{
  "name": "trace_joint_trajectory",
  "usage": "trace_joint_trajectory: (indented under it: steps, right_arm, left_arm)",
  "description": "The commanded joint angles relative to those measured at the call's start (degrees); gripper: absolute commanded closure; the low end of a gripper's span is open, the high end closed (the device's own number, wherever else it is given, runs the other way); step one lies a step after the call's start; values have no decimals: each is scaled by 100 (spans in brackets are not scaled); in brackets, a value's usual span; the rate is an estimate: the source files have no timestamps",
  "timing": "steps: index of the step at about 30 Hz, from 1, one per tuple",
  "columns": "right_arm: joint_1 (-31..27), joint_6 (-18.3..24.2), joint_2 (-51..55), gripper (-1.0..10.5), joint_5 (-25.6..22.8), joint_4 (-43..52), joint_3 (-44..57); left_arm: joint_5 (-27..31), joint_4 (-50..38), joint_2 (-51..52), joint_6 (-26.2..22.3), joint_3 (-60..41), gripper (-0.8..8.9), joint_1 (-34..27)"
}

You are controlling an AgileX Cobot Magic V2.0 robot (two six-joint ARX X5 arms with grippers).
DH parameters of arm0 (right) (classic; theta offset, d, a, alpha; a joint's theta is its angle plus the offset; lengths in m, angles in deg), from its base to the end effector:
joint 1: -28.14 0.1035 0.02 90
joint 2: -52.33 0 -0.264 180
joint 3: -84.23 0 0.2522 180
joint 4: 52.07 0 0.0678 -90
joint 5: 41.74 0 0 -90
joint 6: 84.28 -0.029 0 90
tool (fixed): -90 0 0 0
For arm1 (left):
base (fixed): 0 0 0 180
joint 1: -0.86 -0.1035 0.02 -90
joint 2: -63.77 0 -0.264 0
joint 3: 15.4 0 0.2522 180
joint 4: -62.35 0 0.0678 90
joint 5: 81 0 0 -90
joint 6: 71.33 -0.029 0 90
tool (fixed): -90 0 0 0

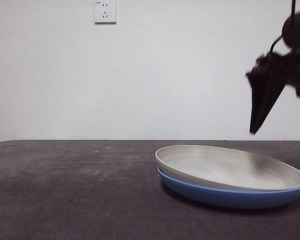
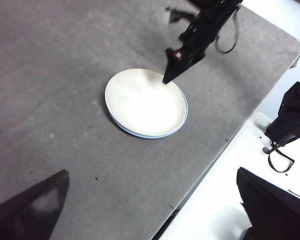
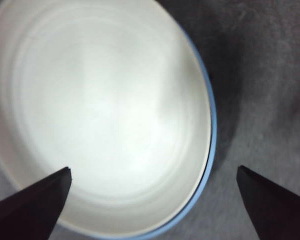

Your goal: Pick up the white plate, put it on the blue plate, put it on desk

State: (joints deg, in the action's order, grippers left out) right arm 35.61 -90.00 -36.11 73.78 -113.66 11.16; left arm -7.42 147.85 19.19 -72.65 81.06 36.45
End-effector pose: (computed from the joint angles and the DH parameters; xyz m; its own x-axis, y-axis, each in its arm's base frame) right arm 0.2732 0.0484 0.2090 0.1459 0.4536 -0.8792 -0.1164 0.8904 0.4401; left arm 0.0499 -0.0458 0.4343 0.4850 -0.6947 -0.5311 0.7598 0.6354 -0.1373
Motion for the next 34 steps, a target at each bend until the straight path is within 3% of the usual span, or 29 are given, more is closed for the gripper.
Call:
trace_joint_trajectory:
  steps: [1, 7, 9, 16, 18, 28, 34]
  right_arm:
    - [0, 186, -317, 350, 2, 162, -15]
    - [0, 273, -732, 354, 166, 391, -15]
    - [0, 282, -807, 404, 199, 428, -13]
    - [-11, 227, -1045, 859, -125, 396, -13]
    - [-11, 227, -1047, 920, -306, 380, -13]
    - [-37, 162, -813, 935, -426, 247, -85]
    - [114, -157, -514, 935, -63, 94, -358]
  left_arm:
    - [13, -66, 33, -168, 81, 274, 37]
    - [13, -63, 83, -166, 81, 274, 37]
    - [13, -63, 83, -166, 81, 274, 37]
    - [13, -61, 83, -166, 81, 274, 37]
    - [13, -52, 83, -166, 81, 274, 37]
    - [11, 52, 83, -166, 81, 277, 37]
    - [11, 28, 83, -168, 81, 277, 37]
